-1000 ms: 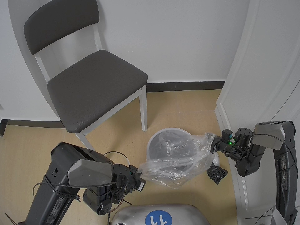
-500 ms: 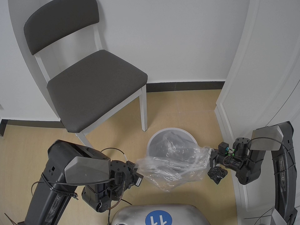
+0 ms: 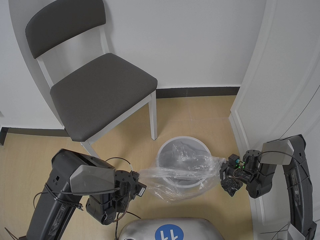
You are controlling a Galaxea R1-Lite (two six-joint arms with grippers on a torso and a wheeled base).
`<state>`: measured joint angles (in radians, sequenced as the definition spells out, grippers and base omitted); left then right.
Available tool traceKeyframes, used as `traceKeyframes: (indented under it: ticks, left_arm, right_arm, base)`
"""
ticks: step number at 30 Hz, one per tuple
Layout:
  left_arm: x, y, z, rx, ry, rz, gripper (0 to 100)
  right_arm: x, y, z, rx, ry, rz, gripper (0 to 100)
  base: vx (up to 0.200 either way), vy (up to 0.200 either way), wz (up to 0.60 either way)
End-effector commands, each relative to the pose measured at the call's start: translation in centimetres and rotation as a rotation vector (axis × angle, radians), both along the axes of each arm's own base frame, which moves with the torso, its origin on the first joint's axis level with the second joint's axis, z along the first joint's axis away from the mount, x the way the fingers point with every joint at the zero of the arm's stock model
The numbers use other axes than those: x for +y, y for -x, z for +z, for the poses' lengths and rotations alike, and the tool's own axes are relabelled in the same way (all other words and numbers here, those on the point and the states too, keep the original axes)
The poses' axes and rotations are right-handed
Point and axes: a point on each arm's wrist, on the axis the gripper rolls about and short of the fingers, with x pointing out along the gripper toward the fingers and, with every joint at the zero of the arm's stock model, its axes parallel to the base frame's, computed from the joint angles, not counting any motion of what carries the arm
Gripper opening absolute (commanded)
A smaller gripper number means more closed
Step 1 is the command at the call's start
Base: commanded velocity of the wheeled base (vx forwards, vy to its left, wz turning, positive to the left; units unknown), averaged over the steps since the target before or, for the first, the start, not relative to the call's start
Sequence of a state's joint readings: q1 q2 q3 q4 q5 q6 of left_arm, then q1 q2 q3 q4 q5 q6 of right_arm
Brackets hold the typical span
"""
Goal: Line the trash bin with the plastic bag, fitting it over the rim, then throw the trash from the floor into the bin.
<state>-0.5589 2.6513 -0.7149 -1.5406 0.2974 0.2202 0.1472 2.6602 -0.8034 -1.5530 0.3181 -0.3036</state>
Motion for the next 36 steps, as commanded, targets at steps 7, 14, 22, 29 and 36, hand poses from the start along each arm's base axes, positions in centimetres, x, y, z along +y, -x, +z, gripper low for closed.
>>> traceKeyframes:
  ticks: [7,14,22,29,36]
  left_arm:
    - [0.6,0.7,-0.1,0.028,-0.017,0.002,0]
    - [1.7,0.4,-0.1,0.038,-0.032,0.027,0]
    - [2.4,0.2,-0.1,0.040,-0.045,0.034,0]
    - [2.2,0.2,0.0,0.036,-0.054,0.025,0]
    - [1.6,0.4,0.0,0.031,-0.047,0.009,0]
  right_arm:
    - [-0.2,-0.1,-0.6,-0.005,0.000,-0.007,0]
    - [-0.2,-0.1,-0.9,0.003,0.000,-0.005,0]
    - [-0.3,-0.1,-1.0,0.001,0.000,-0.005,0]
    - [-0.1,0.0,-0.3,-0.007,-0.001,0.003,0]
    - [-0.3,2.0,1.9,0.021,-0.029,0.091,100]
  base:
    - [0.000,0.000,0.00]
    - [0.000,0.000,0.00]
    - [0.000,0.000,0.00]
    - [0.000,0.000,0.00]
    - [0.000,0.000,0.00]
